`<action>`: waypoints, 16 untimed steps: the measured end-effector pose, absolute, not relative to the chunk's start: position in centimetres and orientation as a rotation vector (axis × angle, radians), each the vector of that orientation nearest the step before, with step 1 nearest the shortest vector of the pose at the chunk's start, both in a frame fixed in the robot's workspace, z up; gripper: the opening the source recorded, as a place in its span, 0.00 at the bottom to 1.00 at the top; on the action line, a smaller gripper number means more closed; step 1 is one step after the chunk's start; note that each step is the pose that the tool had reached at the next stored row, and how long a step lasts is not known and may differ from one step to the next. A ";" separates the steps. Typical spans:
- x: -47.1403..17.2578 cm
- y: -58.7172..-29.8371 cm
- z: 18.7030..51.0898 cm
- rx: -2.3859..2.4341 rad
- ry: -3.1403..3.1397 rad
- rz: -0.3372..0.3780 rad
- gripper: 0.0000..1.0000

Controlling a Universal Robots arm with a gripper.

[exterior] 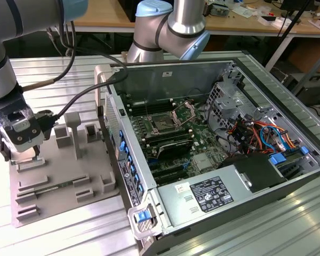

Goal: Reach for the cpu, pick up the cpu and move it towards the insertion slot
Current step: 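Pick up the cpu and move it towards the insertion slot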

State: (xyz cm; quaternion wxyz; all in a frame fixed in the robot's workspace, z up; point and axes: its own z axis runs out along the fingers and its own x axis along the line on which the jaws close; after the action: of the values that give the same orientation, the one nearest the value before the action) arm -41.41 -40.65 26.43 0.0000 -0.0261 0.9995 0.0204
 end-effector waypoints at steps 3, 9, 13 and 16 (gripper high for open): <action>-41.4 -40.7 26.6 -0.082 3.140 0.066 0.54; -41.4 -40.7 26.9 -0.082 3.140 0.069 0.54; -41.4 -40.7 27.1 -0.082 3.140 0.072 0.54; -41.4 -40.7 27.2 -0.082 3.140 0.073 0.54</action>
State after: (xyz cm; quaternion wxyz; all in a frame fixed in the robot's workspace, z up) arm -41.40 -40.65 27.22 0.0001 -0.0261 0.9994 0.0232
